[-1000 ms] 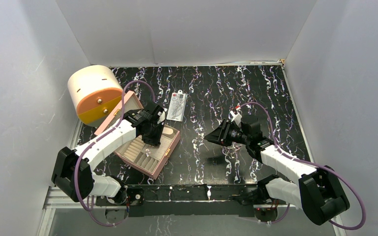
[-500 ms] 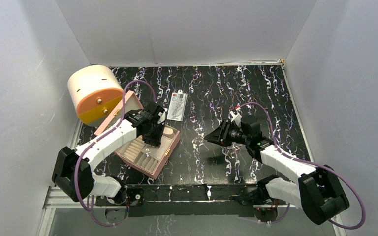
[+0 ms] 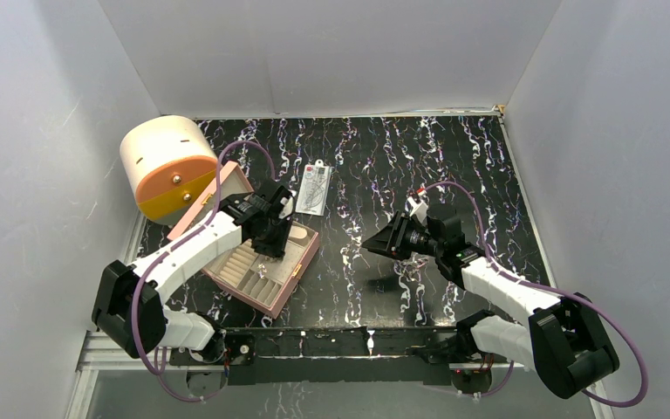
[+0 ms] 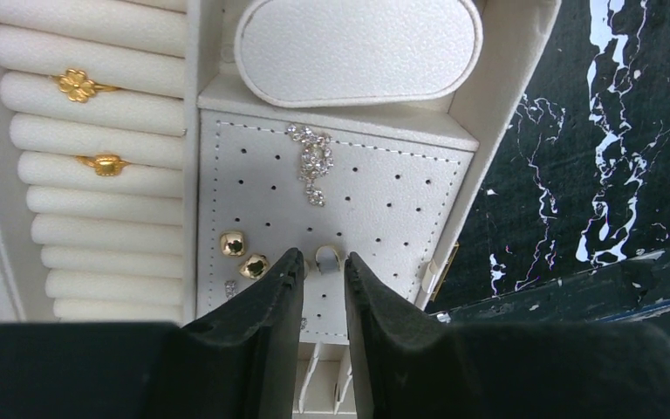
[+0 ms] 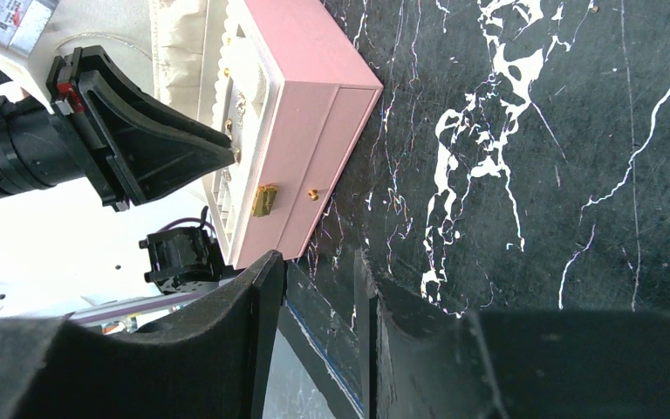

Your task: Organize the mixed jewelry

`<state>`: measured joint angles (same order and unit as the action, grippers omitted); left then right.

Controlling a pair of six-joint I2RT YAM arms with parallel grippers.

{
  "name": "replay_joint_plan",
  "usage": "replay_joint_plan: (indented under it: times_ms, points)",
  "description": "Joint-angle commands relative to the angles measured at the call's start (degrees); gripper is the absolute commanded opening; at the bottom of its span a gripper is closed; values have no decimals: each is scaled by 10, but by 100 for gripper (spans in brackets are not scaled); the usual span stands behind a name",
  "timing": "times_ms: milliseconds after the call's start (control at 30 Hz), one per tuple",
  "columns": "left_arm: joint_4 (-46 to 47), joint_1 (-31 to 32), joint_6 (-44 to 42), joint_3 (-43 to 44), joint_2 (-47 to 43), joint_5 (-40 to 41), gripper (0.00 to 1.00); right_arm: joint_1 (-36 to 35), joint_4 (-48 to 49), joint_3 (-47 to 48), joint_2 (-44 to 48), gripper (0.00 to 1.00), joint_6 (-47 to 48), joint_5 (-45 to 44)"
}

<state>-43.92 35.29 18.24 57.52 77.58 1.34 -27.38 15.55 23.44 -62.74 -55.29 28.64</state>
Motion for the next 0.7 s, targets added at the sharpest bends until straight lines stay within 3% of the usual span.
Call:
replay_joint_plan:
  times_ms: [0,333,500,667]
  points:
    - [-19,-2,3,31,-15,24,24,1,33,-5,6,45,3,4]
    - [14,-2,14,28,-72,46,32,1,-26,22,14,45,36,-30]
    - [52,-1,19,5,-153,73,37,1,-157,70,31,46,95,-112]
    - [98,-2,10,-23,-263,97,48,0,-285,132,54,52,150,-204]
